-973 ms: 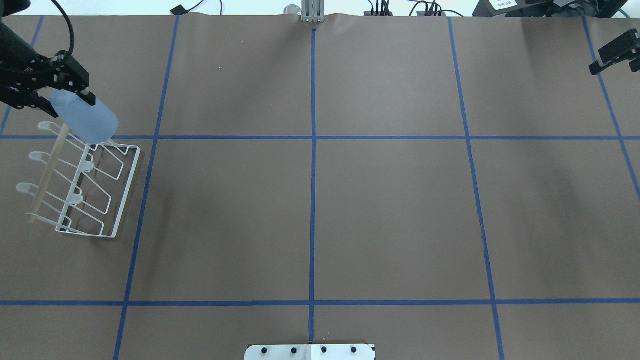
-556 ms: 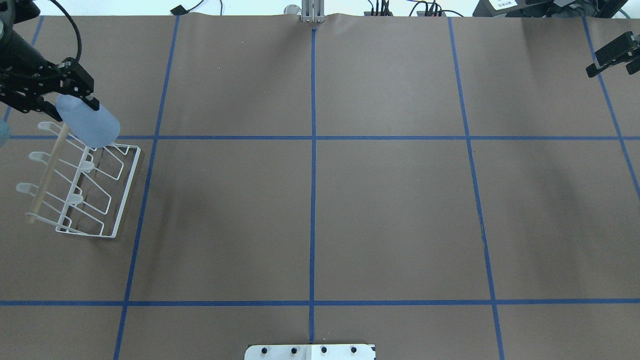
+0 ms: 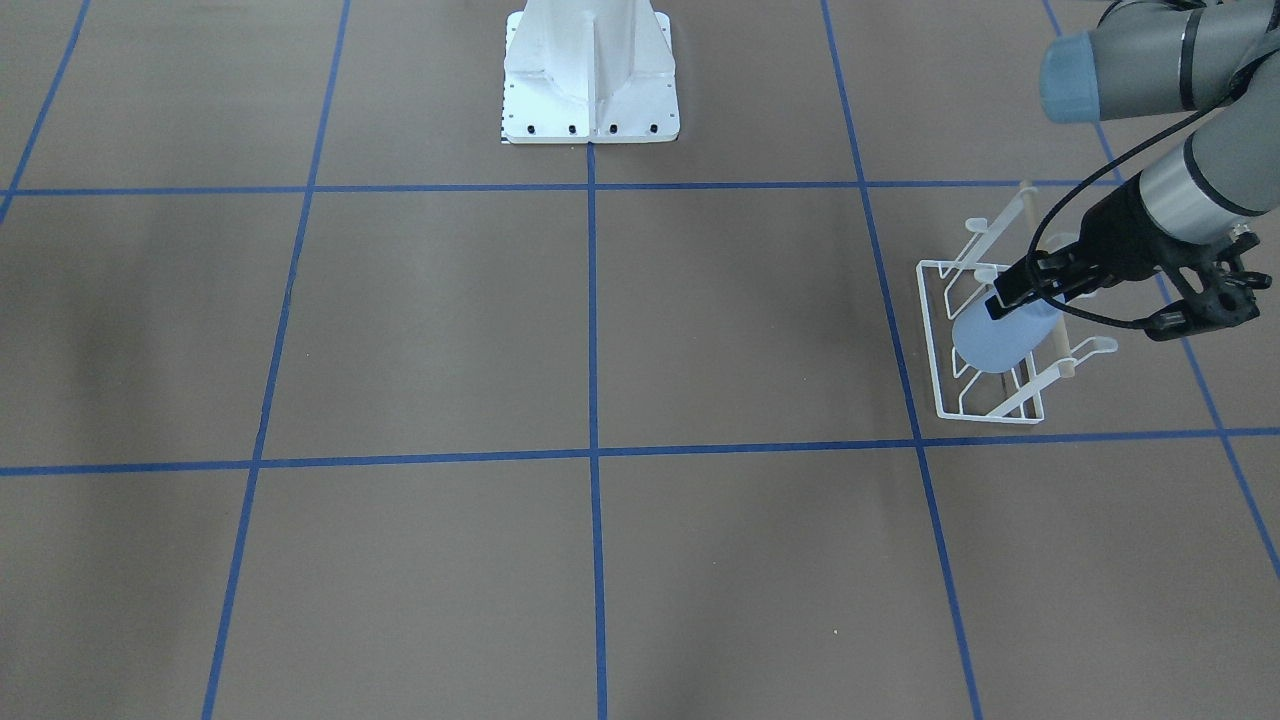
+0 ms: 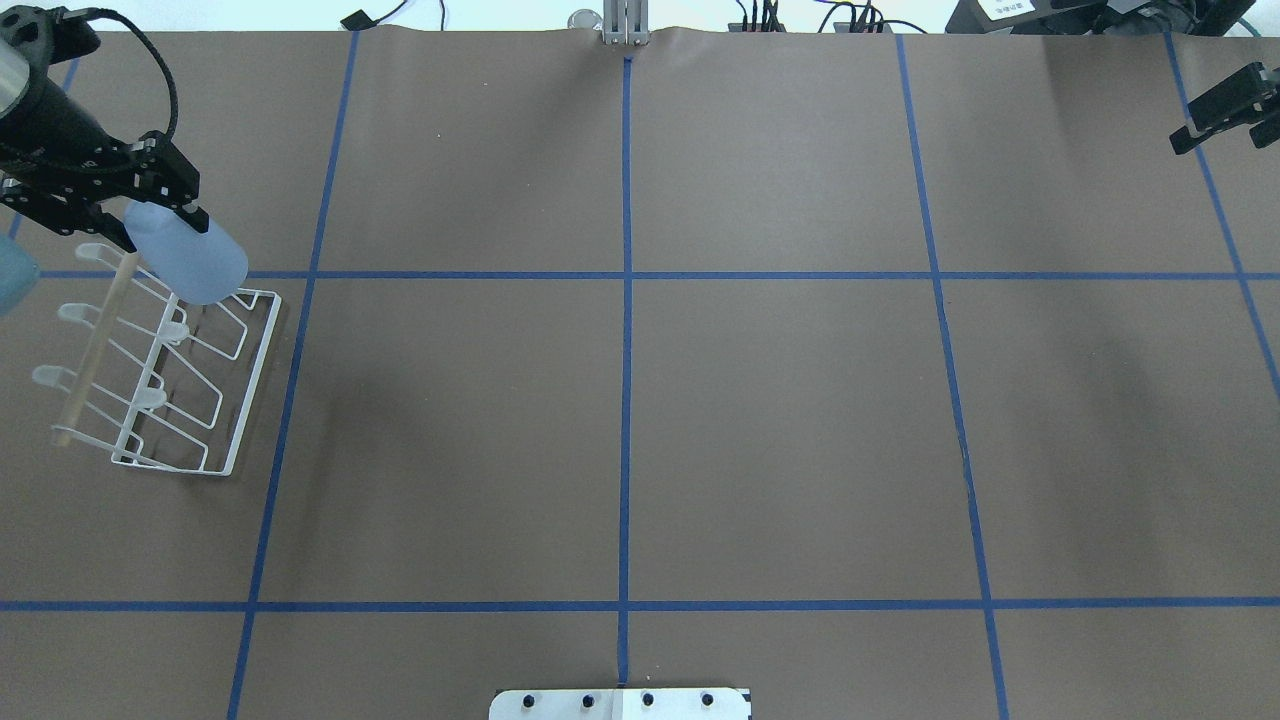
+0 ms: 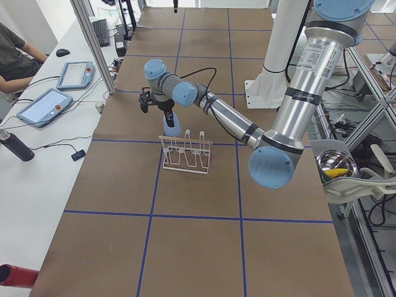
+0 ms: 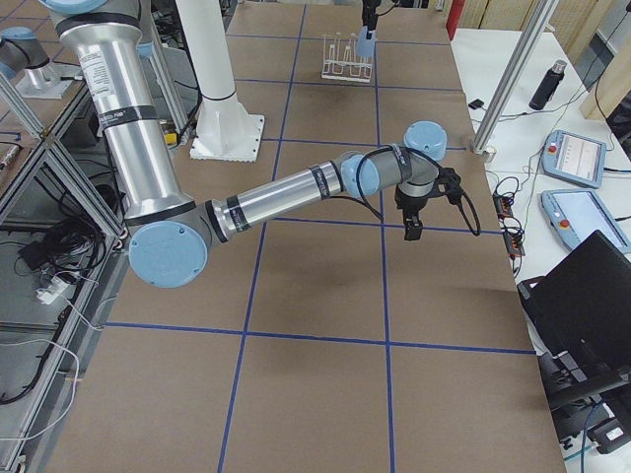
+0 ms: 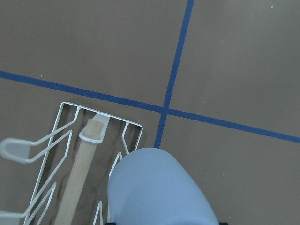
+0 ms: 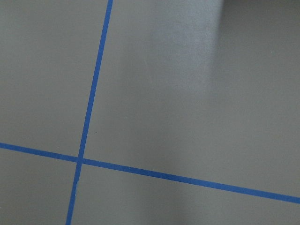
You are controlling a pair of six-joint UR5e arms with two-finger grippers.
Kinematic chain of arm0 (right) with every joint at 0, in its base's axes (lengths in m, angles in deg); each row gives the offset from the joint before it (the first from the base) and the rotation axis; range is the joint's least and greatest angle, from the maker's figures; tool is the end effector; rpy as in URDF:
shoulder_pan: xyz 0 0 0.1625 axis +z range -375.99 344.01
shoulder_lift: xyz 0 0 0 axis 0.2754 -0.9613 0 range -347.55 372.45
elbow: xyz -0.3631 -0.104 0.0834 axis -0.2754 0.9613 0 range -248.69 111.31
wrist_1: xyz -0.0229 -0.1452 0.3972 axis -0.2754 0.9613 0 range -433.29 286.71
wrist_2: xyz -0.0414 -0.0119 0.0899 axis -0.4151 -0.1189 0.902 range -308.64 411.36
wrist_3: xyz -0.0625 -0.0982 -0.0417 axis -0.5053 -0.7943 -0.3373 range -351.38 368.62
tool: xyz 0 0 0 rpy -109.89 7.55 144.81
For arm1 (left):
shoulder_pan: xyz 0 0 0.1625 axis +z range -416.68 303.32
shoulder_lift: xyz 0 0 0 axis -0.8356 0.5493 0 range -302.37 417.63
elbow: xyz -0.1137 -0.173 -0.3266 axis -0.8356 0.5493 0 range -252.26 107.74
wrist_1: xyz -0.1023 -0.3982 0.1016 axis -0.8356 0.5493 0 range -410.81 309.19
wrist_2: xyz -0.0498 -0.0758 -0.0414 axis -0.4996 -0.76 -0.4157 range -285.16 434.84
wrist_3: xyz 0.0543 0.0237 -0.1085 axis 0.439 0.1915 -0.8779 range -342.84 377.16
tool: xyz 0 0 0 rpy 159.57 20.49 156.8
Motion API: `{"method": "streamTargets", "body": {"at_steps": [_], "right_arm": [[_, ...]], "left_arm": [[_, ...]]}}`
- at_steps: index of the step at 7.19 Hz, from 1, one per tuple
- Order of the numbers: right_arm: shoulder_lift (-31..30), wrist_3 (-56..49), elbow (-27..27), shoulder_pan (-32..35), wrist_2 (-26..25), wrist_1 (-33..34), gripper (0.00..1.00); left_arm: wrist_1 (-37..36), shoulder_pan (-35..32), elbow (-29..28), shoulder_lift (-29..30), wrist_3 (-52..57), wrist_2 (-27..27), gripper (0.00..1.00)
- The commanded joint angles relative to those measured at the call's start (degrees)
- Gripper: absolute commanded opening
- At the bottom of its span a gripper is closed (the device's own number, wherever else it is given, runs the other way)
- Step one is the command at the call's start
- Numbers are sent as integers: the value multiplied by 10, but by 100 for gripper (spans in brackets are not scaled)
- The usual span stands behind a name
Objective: Hang cup on cup holder
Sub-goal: 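Lower the cup with the left gripper onto a rack peg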
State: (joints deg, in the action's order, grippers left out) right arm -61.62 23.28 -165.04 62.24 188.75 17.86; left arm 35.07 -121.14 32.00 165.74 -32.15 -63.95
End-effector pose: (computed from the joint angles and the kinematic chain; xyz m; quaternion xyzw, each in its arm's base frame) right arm -0.0813 -0.5973 0.4241 0.0732 -0.4229 -0.0510 0.9018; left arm 0.2163 -0.5461 0.3393 -0.0670 0.4531 -0.0833 0.8850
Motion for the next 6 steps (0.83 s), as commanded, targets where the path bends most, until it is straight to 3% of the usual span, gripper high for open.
{"method": "streamTargets", "body": {"at_steps": [1,5,6], "right_arm": [[0,0,-1,0,1,0,100],[1,2,-1,0,2,1,100],[1,2,-2,0,2,1,100]], "left_arm": [[18,4,-12,-4,0,0,0],[26,17,-25,-4,1,2,0],[26,17,-25,-5,1,2,45]]}}
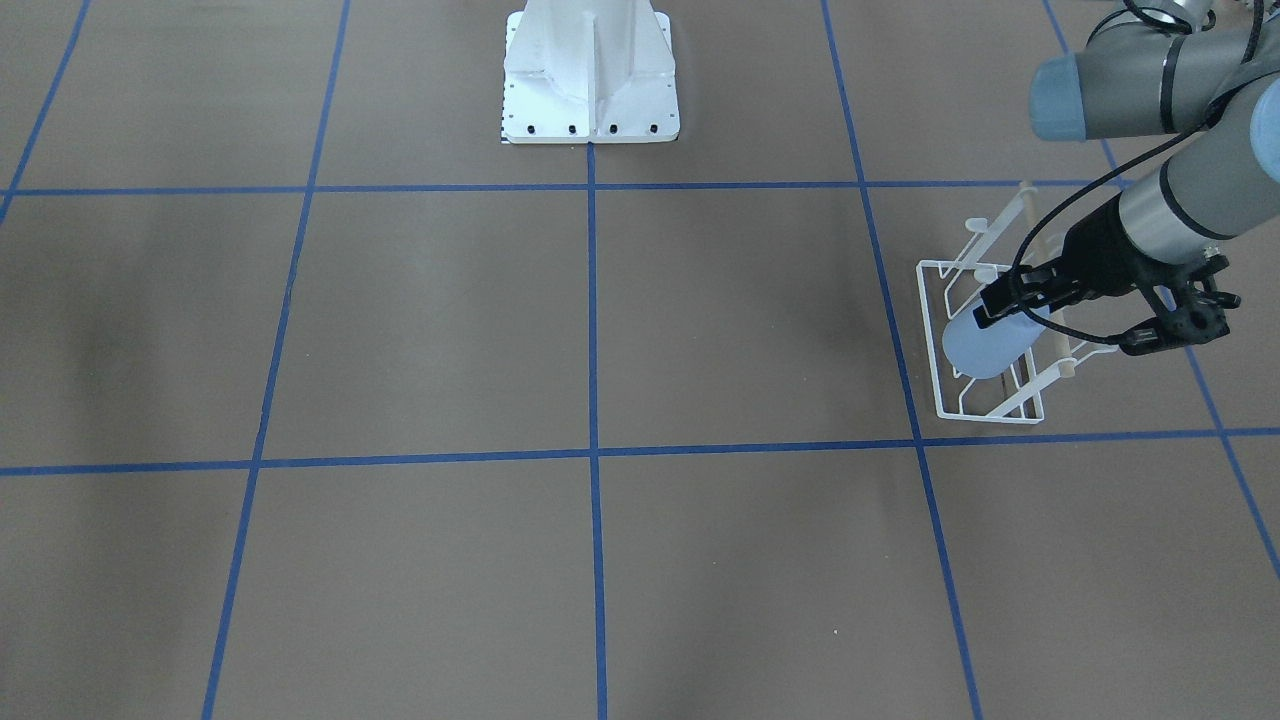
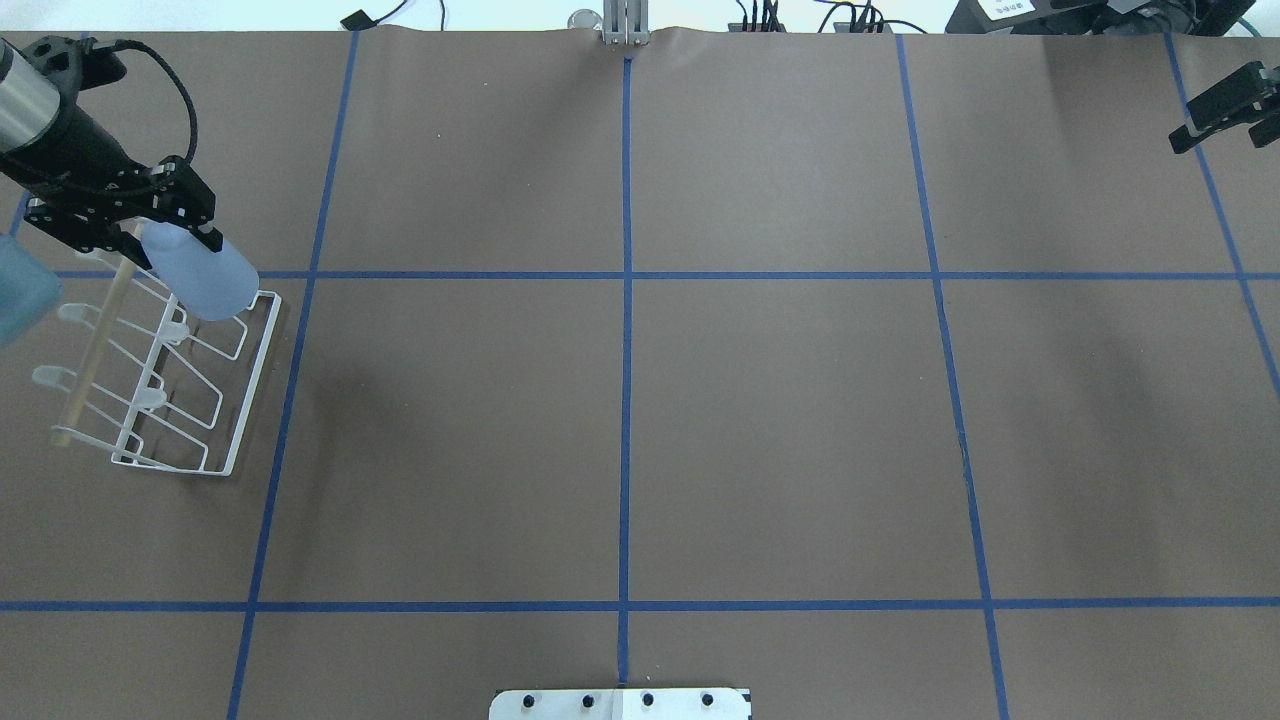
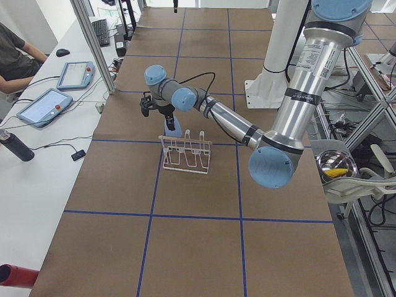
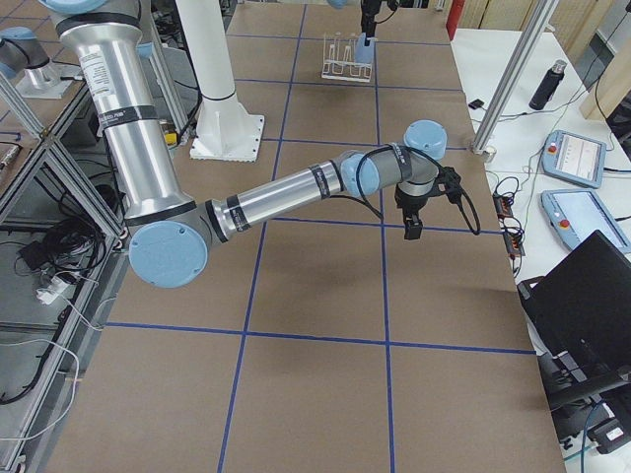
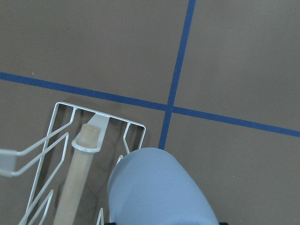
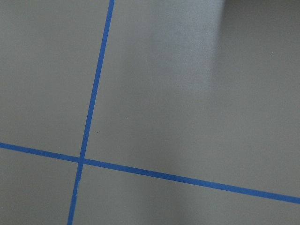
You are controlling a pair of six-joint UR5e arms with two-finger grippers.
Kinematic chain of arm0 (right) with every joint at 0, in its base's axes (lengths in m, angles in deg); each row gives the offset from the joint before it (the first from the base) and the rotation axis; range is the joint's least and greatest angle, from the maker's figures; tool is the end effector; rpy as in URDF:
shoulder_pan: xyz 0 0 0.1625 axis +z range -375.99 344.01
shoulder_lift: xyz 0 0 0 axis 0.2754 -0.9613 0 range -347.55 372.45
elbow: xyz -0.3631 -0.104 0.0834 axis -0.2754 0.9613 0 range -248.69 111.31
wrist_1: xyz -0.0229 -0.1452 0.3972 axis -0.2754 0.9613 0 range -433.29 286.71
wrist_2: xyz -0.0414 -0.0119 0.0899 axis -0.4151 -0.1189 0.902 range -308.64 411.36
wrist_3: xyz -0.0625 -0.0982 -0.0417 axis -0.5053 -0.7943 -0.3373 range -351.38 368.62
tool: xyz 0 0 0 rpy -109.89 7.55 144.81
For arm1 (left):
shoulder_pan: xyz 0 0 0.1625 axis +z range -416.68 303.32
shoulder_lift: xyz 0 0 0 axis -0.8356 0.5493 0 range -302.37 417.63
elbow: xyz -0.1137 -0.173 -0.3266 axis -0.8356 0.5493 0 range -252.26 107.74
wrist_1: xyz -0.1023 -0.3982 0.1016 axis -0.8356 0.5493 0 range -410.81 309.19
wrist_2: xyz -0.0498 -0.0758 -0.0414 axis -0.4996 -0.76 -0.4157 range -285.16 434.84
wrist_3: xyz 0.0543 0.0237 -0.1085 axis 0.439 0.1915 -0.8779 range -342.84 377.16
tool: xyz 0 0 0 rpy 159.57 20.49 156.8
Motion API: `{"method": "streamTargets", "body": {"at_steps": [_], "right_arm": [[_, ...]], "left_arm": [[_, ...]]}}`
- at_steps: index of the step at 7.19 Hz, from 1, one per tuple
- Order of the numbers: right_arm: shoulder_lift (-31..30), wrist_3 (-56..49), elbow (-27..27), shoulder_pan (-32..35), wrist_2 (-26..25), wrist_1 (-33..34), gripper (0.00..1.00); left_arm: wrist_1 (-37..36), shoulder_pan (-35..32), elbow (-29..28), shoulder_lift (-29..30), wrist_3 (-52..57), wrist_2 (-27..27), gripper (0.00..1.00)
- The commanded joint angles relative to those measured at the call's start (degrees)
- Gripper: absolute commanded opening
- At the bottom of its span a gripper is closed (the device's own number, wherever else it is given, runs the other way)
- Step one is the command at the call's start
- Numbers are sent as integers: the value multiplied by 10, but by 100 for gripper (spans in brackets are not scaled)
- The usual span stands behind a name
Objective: Hang cup on cup holder
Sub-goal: 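Lower the cup with the left gripper onto a rack peg, then open the left gripper and lift it away from the hung cup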
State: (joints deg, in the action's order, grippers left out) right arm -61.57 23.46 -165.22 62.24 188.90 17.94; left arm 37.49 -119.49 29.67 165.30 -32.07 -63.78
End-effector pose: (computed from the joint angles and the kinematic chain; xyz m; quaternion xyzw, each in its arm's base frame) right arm -0.0814 -0.5970 0.4219 0.0733 -0.4244 -0.0504 0.9011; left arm 0.2350 -0.5461 0.3579 -0.0746 0.4498 -0.0717 0.8871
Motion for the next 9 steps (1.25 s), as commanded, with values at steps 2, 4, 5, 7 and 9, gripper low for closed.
{"method": "streamTargets", "body": {"at_steps": [2,4,5,7,9], "right_arm": [[-1,1,-1,0,2,0,100],[0,2,-1,0,2,0,100],[0,2,-1,0,2,0,100],[2,2,-2,0,2,1,100],[2,1,-2,4,-8,1,100]], "left_arm": [[0,1,0,-1,1,0,91],[-1,-1,8,-2,0,0,97],[-1,-2,10,-2,0,0,97],[-3,-9,76,-20,0,-2,98],[-1,-72,101,-40,128,22,98]]}}
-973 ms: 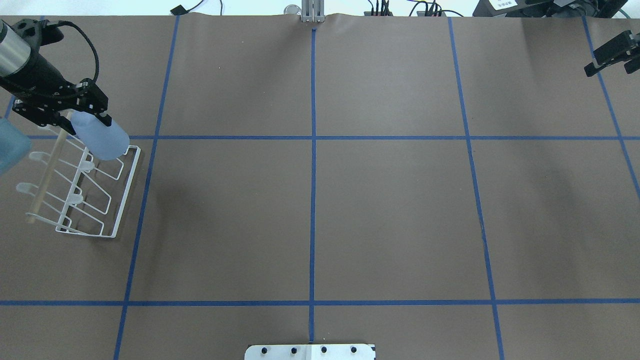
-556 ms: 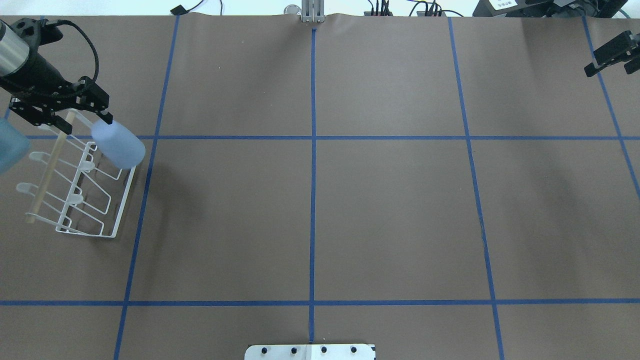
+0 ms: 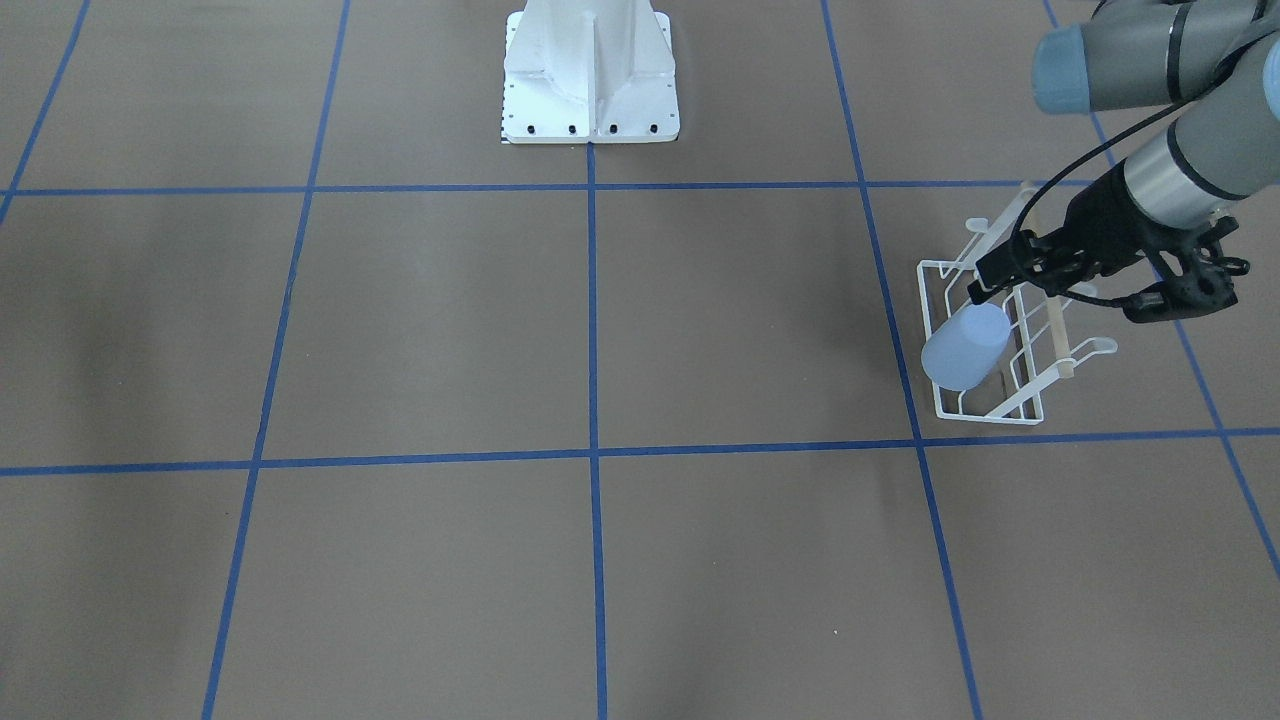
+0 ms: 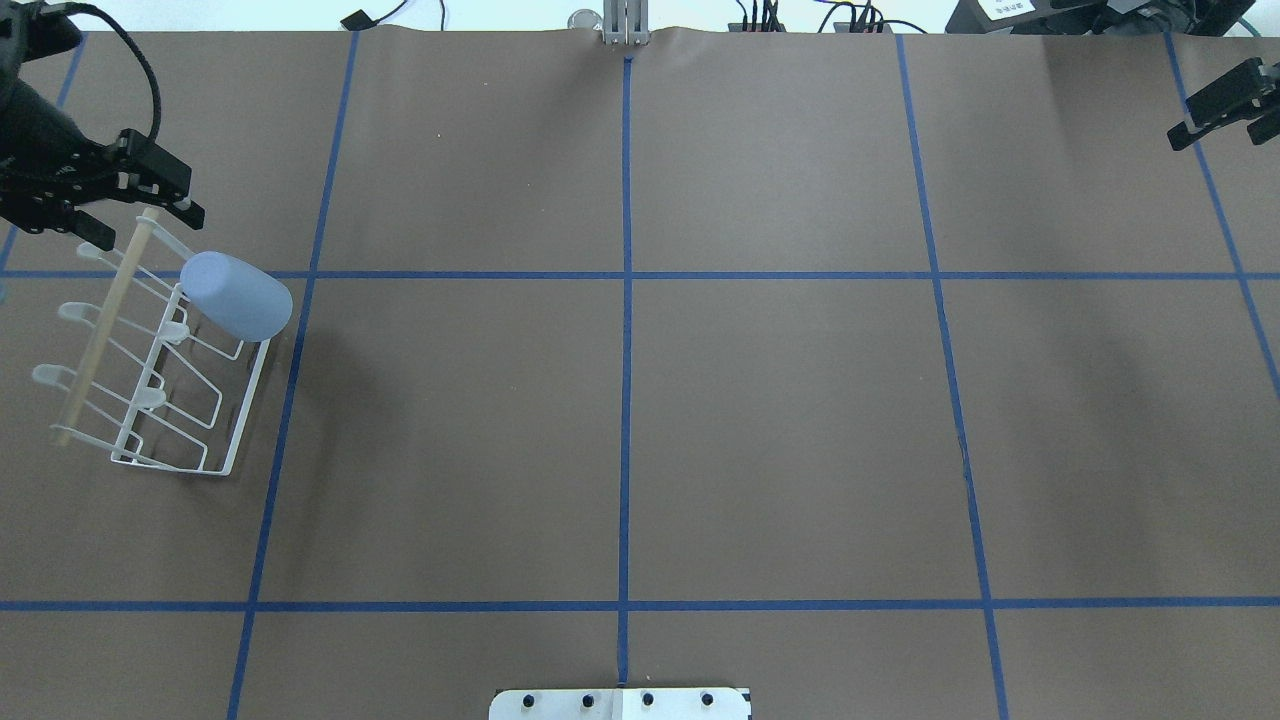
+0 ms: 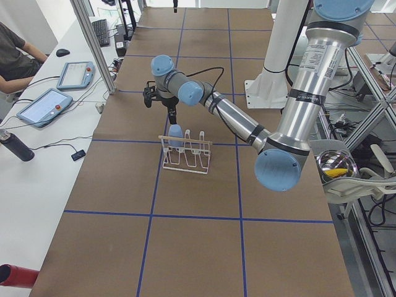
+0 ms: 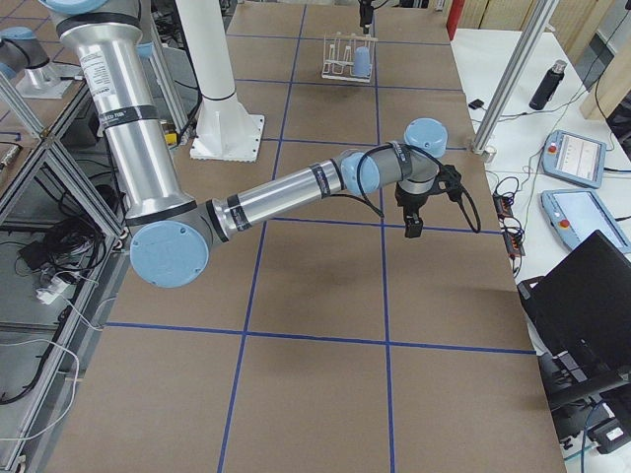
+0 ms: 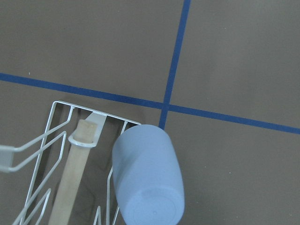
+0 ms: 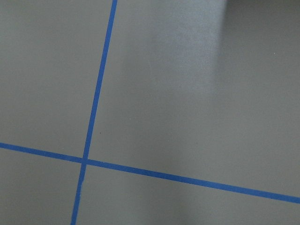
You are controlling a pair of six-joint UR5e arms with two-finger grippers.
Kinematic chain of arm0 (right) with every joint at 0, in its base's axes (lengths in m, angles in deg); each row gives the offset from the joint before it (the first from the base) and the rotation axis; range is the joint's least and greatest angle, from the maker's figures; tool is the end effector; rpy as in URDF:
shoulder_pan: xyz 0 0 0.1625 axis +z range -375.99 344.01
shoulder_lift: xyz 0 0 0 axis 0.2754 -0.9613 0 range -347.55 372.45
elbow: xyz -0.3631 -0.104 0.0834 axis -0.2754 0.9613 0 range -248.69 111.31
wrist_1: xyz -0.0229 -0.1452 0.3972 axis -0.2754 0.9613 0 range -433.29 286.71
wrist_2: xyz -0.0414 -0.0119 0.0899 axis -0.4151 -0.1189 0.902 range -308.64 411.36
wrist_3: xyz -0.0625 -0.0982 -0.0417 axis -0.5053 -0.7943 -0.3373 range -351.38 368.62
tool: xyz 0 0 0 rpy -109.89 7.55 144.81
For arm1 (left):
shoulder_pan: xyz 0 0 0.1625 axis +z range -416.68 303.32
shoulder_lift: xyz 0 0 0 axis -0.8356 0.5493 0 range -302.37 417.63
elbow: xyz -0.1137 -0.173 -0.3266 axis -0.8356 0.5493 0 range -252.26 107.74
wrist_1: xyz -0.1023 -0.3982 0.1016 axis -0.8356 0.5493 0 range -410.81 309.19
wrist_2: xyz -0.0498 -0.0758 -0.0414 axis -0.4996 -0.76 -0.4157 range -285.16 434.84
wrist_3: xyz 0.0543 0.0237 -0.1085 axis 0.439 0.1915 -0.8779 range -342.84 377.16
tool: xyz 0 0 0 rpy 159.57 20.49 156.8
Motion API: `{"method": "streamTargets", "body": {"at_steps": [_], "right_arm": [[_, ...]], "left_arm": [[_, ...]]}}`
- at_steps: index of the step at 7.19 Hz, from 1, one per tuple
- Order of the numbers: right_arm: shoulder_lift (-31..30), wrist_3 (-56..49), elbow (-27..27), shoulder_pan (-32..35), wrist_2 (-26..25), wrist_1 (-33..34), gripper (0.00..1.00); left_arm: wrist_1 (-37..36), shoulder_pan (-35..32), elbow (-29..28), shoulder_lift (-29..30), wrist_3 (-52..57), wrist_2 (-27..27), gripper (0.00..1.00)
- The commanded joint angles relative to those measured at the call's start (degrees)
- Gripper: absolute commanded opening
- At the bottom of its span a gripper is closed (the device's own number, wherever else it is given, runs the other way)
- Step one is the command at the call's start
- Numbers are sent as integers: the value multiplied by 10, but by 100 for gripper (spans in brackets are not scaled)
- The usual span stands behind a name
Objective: Hang cup on cup holder
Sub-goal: 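Open the left gripper and lift it away from the hung cup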
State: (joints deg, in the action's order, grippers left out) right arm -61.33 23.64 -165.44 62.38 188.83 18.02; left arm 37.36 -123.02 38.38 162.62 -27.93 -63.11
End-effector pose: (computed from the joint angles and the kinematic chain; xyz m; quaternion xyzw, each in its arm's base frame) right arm -0.0800 -0.5978 0.4178 0.0763 -0.4243 -0.0491 0.9010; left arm 0.1849 -0.5255 0.3151 -0.0003 0.4708 -0.0466 0.8810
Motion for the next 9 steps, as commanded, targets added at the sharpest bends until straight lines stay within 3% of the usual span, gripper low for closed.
{"method": "streamTargets", "body": {"at_steps": [1,4,8,9], "right_arm": [[-2,-4,-1,15,-12,2,100],[-27,-10,-16,35,-32,2,100],[-153,-41,-120,38,-35,2,100],[-168,-41,-130,34,-35,11,100]], "left_arm": [[-4,-65,8,-18,194,62,98],[-1,-160,-101,-26,439,81,98],[3,-163,-162,-34,434,77,98],[3,-163,-142,-42,432,73,98]]}}
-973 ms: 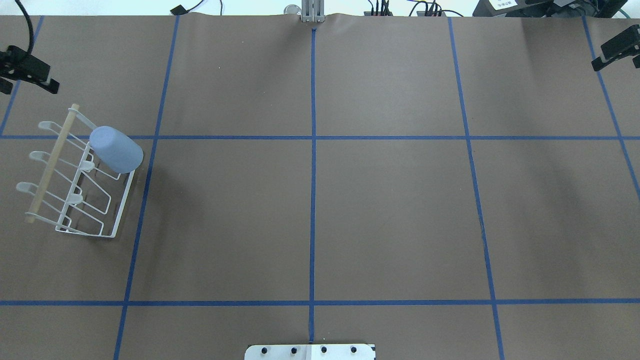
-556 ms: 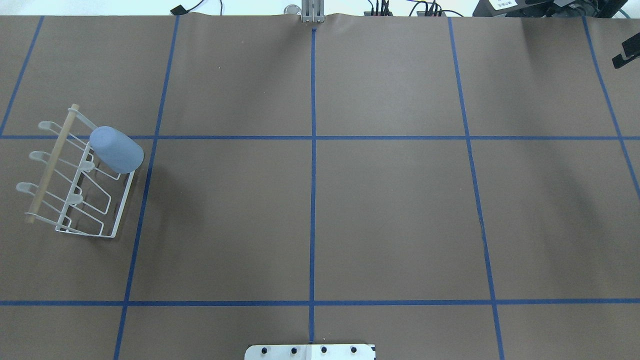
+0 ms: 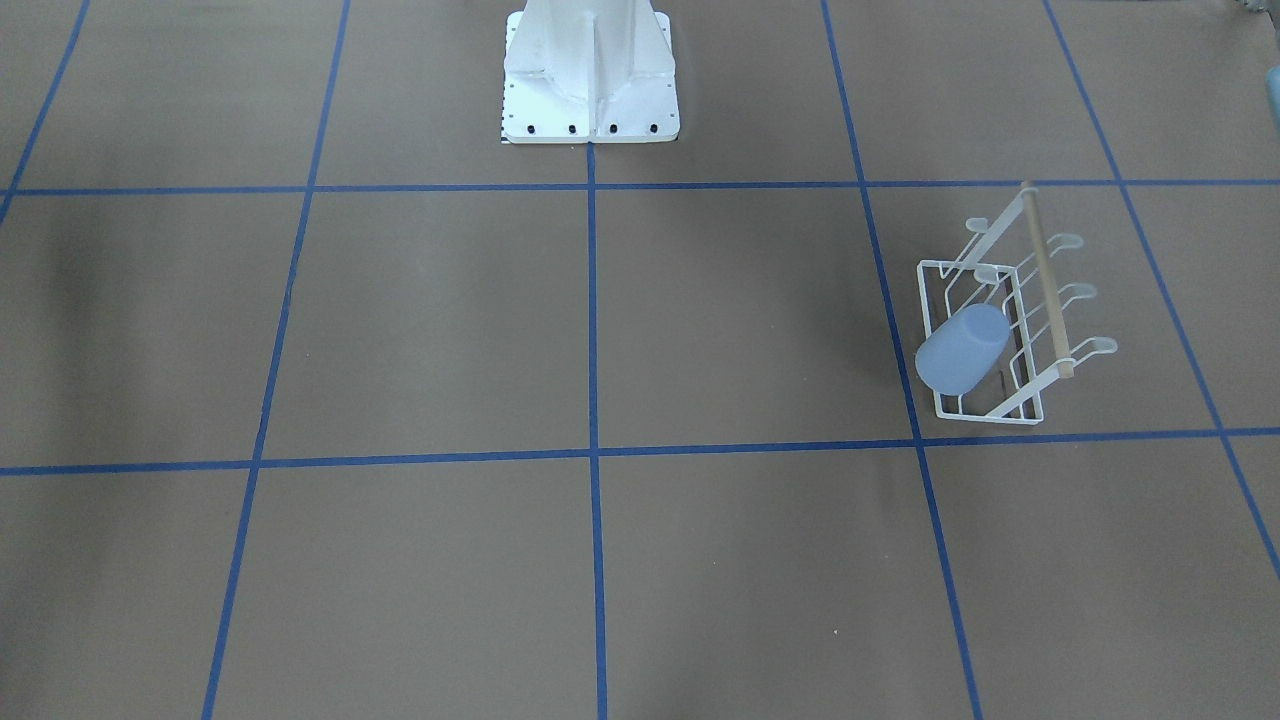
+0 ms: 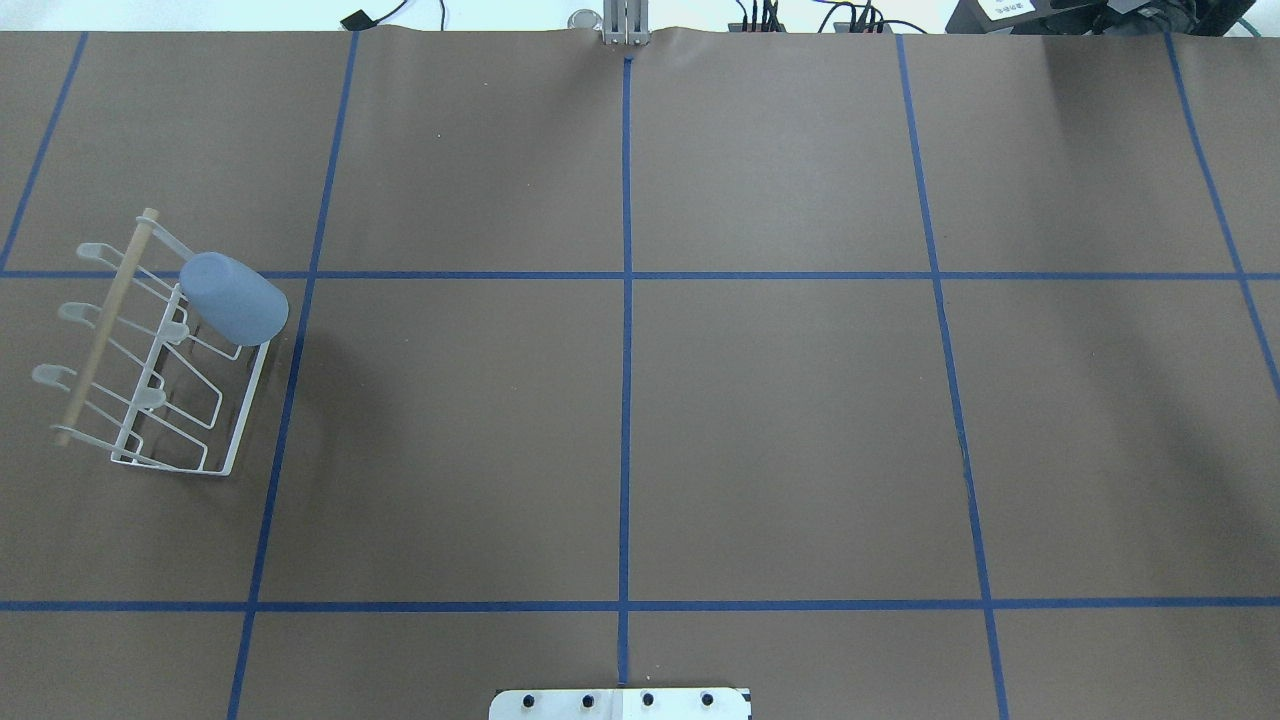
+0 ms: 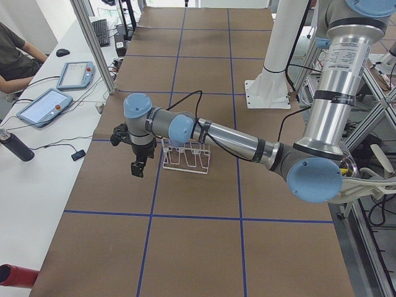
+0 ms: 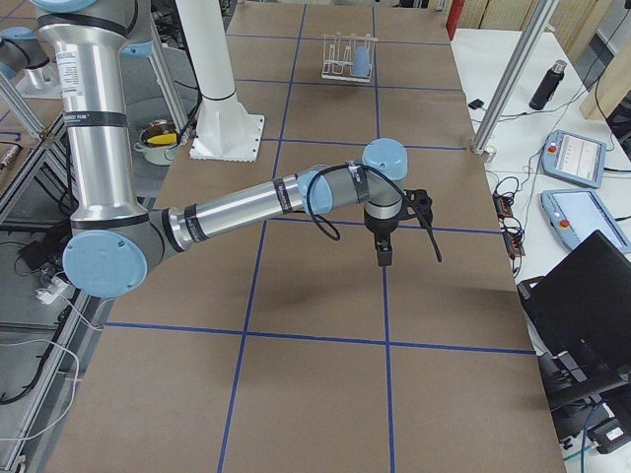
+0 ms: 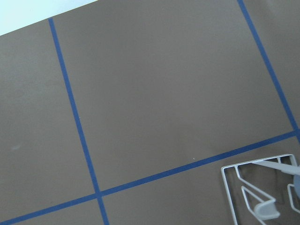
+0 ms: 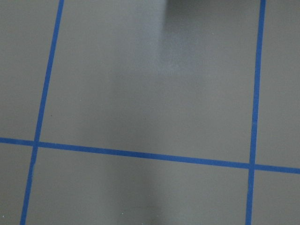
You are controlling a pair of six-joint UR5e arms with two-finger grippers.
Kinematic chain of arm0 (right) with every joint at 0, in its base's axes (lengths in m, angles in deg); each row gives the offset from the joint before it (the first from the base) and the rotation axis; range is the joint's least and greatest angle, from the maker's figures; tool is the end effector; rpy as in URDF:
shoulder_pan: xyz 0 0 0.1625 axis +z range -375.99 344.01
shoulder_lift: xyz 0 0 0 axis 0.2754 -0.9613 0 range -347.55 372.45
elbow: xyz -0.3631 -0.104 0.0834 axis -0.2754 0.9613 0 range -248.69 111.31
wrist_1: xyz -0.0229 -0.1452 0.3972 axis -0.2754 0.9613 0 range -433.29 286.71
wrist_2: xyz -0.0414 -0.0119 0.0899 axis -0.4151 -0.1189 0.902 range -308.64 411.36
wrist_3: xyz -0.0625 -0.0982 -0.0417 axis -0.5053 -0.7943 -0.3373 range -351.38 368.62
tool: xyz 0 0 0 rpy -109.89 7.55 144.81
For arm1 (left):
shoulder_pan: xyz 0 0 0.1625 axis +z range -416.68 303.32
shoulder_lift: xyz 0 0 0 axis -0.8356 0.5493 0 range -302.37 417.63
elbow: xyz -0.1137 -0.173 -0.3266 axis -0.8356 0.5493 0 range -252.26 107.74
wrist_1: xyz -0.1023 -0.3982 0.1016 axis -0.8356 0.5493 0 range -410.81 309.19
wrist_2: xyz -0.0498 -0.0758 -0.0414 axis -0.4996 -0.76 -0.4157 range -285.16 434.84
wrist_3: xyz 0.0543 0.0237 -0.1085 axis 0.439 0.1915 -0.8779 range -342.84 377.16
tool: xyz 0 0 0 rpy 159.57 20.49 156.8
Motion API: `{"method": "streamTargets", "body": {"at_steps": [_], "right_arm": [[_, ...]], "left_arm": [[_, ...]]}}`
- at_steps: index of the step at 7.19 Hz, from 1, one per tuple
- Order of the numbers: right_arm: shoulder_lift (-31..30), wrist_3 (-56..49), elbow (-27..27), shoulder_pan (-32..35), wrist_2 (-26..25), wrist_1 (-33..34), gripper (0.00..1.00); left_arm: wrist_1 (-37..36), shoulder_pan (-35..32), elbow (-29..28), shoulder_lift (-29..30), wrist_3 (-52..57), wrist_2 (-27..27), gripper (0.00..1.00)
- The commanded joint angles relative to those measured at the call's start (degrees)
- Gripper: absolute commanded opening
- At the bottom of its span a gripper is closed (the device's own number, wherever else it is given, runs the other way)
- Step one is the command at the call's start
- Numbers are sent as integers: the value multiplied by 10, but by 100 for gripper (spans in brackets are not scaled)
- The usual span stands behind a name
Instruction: Hang cup on cup holder
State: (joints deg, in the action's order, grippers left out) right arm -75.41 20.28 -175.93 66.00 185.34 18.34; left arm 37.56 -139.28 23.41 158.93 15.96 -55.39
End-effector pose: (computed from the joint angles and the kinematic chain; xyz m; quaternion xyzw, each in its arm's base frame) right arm -0.0249 -0.5173 0.4699 0.0778 -0.3889 -0.0286 0.9175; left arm 0.0218 -0.5833 0.4889 0.0993 0.3492 0.0961 0.9268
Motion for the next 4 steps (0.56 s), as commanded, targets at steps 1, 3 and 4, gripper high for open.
{"method": "streamTargets", "body": {"at_steps": [1,3,4], "right_arm": [[-27,-9,-27,-13,-1,7,100],[-23,-9,-17,-36,-20,11,100],[-8,-10,1,-45,-34,11,100]], "left_arm": [[0,0,7,-4,-7,-5,98],[-7,1,5,-8,-12,-67,98],[-5,1,9,-8,-15,-66,98]]}}
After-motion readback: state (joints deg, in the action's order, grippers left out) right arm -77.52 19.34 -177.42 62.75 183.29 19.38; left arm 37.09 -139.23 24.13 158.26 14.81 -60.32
